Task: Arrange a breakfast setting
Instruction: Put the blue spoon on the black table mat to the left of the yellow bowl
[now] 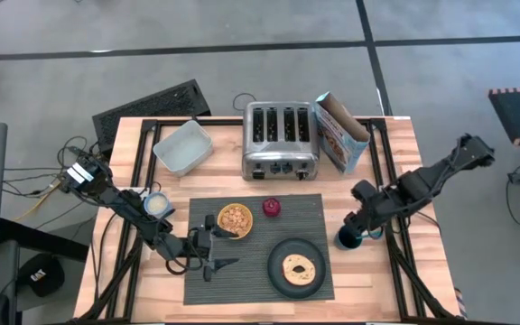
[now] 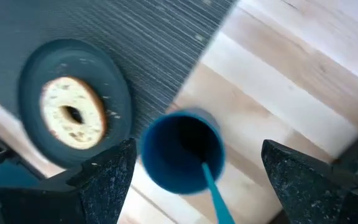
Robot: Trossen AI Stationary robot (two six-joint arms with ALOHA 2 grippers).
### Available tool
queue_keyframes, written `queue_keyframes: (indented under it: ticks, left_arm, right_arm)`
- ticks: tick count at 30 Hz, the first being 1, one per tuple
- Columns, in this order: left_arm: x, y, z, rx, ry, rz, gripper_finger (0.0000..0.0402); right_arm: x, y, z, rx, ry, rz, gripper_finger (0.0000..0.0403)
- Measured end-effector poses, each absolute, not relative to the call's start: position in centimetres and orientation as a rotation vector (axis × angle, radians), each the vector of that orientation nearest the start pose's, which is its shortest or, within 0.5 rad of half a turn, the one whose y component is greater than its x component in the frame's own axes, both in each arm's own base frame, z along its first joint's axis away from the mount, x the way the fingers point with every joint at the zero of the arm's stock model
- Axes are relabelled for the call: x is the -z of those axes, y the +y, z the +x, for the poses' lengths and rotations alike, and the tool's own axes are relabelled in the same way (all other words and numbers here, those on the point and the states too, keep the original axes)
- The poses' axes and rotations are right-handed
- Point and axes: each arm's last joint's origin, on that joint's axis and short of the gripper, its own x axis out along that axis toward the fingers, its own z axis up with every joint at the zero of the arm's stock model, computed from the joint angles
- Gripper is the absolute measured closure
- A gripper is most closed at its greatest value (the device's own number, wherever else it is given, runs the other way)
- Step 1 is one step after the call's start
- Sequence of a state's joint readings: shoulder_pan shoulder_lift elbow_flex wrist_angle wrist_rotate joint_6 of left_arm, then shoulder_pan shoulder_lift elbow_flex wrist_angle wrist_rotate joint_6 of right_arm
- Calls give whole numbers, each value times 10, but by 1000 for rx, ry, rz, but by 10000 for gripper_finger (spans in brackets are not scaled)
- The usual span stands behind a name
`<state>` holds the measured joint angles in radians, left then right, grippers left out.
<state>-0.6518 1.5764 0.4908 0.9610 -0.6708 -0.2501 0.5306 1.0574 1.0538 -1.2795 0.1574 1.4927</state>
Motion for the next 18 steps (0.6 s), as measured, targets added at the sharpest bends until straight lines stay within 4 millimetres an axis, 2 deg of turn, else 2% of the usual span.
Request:
queue_keyframes:
  ticks: [5, 10, 18]
  left_arm:
    - [-167, -155, 232, -32, 102, -177, 79]
    - [-166, -155, 232, -32, 108, -173, 79]
    - [-164, -154, 232, -36, 124, -174, 79]
  right_arm:
    - [-298, 85, 130, 715, 1199, 922, 30]
    - [-297, 96, 123, 749, 1247, 1020, 30]
    - [-294, 111, 114, 823, 1267, 1068, 30]
